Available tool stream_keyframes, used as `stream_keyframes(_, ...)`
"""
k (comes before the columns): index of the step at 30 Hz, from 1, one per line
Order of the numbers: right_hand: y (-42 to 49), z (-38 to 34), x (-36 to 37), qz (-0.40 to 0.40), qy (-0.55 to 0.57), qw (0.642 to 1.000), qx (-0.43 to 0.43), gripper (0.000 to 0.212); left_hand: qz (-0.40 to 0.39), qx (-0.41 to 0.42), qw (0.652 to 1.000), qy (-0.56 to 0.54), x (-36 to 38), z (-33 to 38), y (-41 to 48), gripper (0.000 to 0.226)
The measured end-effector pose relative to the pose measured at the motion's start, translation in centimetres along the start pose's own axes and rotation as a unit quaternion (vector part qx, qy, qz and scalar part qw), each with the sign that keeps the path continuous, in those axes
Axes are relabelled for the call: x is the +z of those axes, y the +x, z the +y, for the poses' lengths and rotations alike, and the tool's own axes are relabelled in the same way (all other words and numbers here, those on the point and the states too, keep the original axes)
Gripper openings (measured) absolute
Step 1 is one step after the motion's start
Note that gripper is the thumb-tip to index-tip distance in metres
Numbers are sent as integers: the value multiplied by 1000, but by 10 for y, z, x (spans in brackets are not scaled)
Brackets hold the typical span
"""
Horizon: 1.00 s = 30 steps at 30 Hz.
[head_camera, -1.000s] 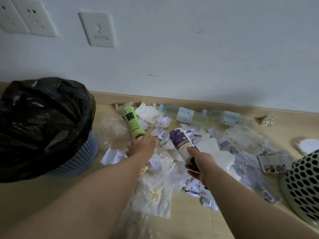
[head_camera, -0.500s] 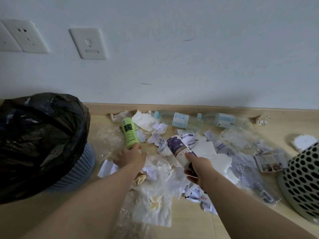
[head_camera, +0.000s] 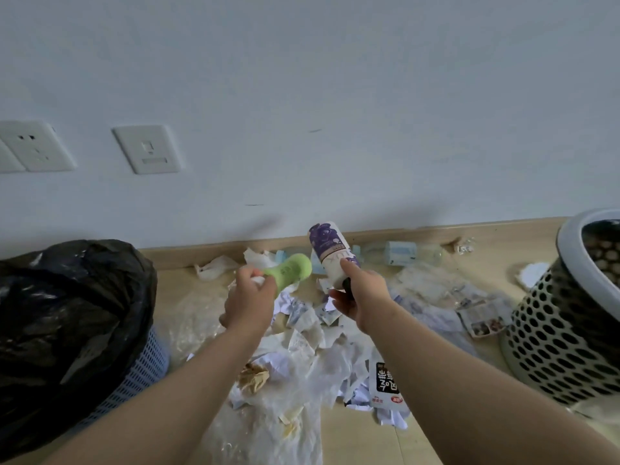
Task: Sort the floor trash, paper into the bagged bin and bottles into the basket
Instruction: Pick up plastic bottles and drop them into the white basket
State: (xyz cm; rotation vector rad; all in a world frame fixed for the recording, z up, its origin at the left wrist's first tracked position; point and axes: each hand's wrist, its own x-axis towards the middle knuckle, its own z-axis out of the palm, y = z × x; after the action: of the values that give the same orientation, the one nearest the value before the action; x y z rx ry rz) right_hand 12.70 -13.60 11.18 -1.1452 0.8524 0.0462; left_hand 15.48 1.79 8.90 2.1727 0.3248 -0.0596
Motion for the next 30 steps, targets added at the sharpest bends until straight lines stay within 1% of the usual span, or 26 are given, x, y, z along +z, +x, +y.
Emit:
stream_keyframes(2, -1, -9, -3, 26, 21, 999, -38, 18, -3, 16, 996, -92, 3, 20, -7, 12)
stream_keyframes(4, -1, -19, -12, 84, 40, 991, -96, 18, -3, 11, 985, -170, 9, 42, -13, 13)
stream_keyframes(6, -1, -31, -24, 150, 67, 975, -149, 16, -13, -14, 971, -238, 15, 65, -19, 16)
stream_keyframes(9, -4, -46, -46, 225, 116, 947, -200, 20, -62, -25, 950, -304, 29, 101, -33, 15)
stream_keyframes(11, -8, -56, -62, 257, 143, 928, -229, 23, -107, -23, 938, -328, 37, 121, -47, 16)
stream_keyframes(15, -22, -78, -99, 313, 199, 890, -266, 37, -207, 16, 919, -336, 62, 155, -81, 19)
stream_keyframes(18, -33, -92, -133, 355, 234, 858, -288, 37, -259, 59, 912, -312, 84, 177, -104, 18)
stream_keyframes(21, -41, -100, -163, 379, 295, 839, -254, 42, -309, 79, 893, -316, 105, 201, -127, 18)
stream_keyframes(23, -44, -107, -177, 383, 348, 827, -220, 48, -332, 75, 883, -323, 116, 215, -140, 17)
stream_keyframes(25, -47, -114, -189, 381, 382, 817, -204, 51, -350, 84, 881, -307, 127, 227, -153, 15)
stream_keyframes(27, -48, -117, -199, 373, 402, 812, -200, 52, -357, 116, 885, -275, 134, 237, -161, 13)
stream_keyframes(30, -47, -117, -206, 359, 426, 807, -195, 53, -367, 154, 881, -255, 141, 246, -166, 12)
